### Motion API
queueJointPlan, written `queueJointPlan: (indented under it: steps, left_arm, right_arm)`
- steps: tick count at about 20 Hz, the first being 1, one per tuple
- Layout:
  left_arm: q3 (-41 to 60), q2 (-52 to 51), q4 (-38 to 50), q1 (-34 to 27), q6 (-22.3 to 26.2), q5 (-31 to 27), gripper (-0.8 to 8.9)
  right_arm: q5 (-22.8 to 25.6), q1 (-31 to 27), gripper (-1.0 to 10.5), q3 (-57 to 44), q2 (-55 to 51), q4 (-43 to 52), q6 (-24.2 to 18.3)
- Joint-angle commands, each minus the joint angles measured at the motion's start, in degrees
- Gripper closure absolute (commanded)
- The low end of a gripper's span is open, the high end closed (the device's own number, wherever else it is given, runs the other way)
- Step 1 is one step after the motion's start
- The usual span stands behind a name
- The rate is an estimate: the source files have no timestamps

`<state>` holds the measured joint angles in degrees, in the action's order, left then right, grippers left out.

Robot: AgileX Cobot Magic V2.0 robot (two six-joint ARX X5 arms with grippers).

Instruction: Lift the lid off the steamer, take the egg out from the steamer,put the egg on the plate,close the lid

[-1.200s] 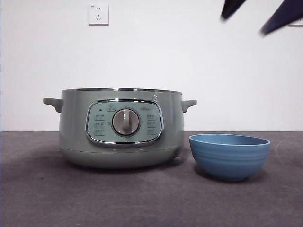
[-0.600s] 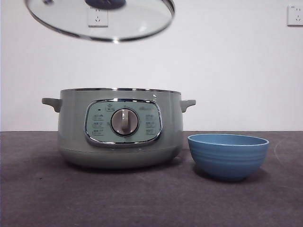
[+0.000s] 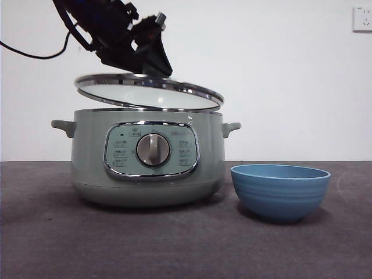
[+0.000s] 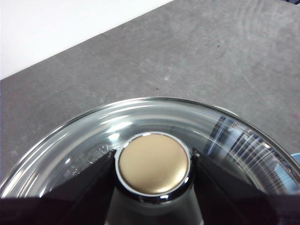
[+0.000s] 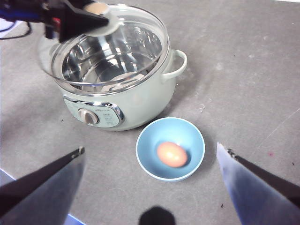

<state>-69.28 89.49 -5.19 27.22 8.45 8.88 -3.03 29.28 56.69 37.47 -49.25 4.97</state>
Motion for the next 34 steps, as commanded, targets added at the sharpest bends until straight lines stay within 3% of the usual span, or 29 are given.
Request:
queueJointPlan:
  steps: [1, 15, 20, 21, 24, 25, 34]
  left_arm:
    - [-1.01, 0.35, 3.45, 0.04, 0.7, 0.17, 8.21]
    - [-0.96, 3.23, 0.0, -0.33, 0.72, -1.36, 8.21]
    - [-0.96, 3.23, -5.4, -0.33, 0.63, -1.33, 8.08]
    - [-0.96, 3.23, -6.47, -0.33, 0.63, -1.33, 7.71]
    - [-0.96, 3.23, -7.13, -0.35, 0.59, -1.33, 3.61]
    - [-0.96, 3.21, -7.04, -0.35, 0.59, -1.36, 3.21]
    - [-1.4, -3.48, -8.44, -0.33, 0.31, -1.4, 3.2]
  right_arm:
    - [-0.09, 0.13, 4.7, -0.15, -0.15, 0.35, 0.57]
    - [-0.07, 0.13, 4.7, -0.15, -0.15, 1.18, 0.57]
    - [-0.09, 0.13, 4.7, -0.15, -0.15, 1.18, 0.55]
    - [-0.09, 0.13, 4.7, -0.15, -0.15, 1.18, 0.55]
    - [-0.09, 0.13, 4.7, -0.15, -0.15, 1.16, 0.55]
    - [-0.09, 0.13, 4.7, -0.15, -0.15, 1.16, 0.55]
    - [-0.09, 0.13, 4.7, -0.15, -0.15, 0.74, 0.55]
